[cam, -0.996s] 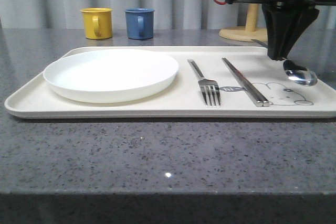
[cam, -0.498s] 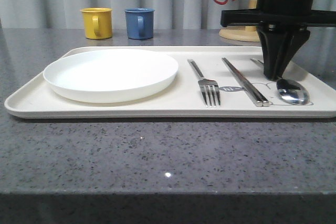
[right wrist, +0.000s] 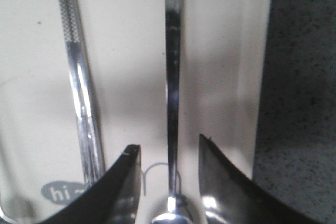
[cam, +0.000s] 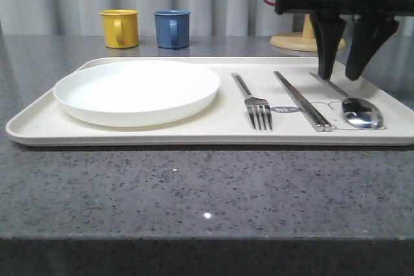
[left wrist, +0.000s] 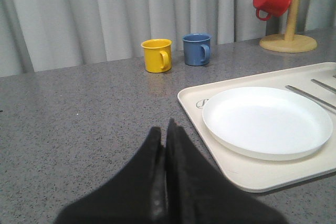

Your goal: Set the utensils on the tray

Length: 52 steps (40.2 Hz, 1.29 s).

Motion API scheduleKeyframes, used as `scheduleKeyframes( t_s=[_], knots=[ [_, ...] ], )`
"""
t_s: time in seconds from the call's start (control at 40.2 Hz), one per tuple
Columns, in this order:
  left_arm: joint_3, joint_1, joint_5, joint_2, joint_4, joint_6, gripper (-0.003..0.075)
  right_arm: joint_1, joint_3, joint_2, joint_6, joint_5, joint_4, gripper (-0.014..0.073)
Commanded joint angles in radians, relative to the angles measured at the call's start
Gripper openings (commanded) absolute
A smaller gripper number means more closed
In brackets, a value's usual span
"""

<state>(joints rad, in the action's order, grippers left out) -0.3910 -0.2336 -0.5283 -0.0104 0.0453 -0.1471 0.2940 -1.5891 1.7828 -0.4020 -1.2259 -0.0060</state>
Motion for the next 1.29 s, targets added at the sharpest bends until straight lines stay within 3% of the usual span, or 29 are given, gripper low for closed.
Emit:
scheduleKeyframes(
  t_s=[0.0,0.124,0.299,0.498,0.797,1.27],
  knots=[
    [-0.023,0.001,0.083,-0.012,0.010,0.007,-0.0018,0.000,-0.030,-0.133,0.030,-0.059,-0.024,0.0297],
    [-0.023,0.001,0.083,-0.012,0.010,0.007,-0.0018,0.000,-0.030,-0.236,0.104,-0.058,-0.024,0.0253],
    [-0.023,0.001,0.083,-0.012,0.010,0.007,-0.0018,0.000,0.002,-0.364,0.178,-0.058,-0.024,0.0090],
    [-0.023,0.001,0.083,-0.012,0.010,0.007,-0.0018,0.000,0.245,-0.586,0.182,0.153,-0.024,-0.0049],
    [-0.023,0.001,0.083,-0.012,0.010,0.007,-0.0018,0.000,0.727,-0.974,0.232,0.545,-0.024,-0.0061],
    [-0.023,0.001,0.083,-0.012,0.010,0.007,-0.0018,0.000,1.152,-1.497,0.248,0.792,-0.086,-0.0061]
  ],
)
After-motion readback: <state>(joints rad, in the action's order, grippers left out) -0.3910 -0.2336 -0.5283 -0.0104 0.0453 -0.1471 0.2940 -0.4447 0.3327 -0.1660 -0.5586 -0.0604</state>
